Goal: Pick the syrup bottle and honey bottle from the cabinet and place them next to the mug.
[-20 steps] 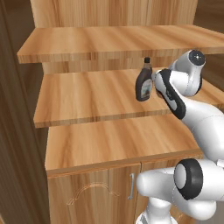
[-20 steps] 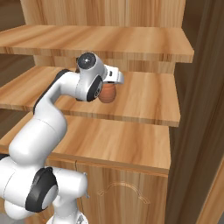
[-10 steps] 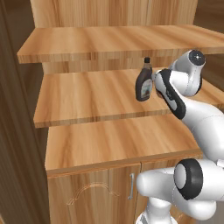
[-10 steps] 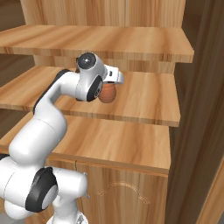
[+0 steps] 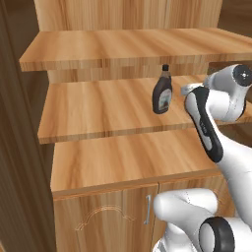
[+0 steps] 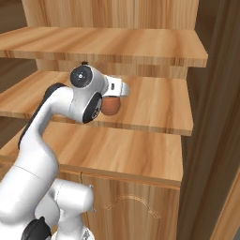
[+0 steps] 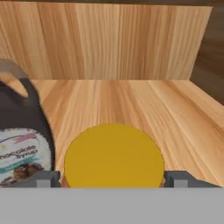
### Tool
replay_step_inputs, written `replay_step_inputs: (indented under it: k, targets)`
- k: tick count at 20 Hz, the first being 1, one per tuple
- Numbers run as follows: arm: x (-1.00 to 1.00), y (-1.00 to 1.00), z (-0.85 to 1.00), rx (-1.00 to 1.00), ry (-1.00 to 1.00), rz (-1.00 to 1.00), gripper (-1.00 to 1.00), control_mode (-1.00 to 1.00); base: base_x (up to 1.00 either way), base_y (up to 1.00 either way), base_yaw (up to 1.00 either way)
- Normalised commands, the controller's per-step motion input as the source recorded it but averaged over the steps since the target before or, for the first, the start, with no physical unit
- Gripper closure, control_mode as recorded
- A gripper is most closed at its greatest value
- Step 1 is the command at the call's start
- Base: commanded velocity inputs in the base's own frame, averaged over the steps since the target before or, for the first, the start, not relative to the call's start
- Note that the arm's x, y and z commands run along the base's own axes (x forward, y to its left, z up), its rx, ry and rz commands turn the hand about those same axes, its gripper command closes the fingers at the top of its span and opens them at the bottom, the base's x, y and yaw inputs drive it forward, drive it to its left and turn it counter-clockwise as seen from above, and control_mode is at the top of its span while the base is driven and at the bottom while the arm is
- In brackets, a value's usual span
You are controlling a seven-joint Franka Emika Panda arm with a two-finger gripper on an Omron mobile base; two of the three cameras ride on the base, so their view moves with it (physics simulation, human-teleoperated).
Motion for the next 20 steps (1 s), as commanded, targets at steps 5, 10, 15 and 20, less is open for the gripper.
replay_step_inputs:
  k: [5, 10, 15, 20]
  targets:
    - [-0.89, 0.00, 0.63, 0.00, -0.15, 0.00, 1.00, -1.00, 0.00, 0.00, 0.00]
    - [-0.74, 0.00, 0.88, 0.00, -0.07, 0.00, 1.00, -1.00, 0.00, 0.00, 0.00]
    - [-0.30, 0.04, 0.33, 0.00, 0.00, 0.00, 1.00, -1.00, 0.00, 0.00, 0.00]
    - [0.00, 0.00, 0.00, 0.00, 0.00, 0.00, 1.00, -1.00, 0.00, 0.00, 0.00]
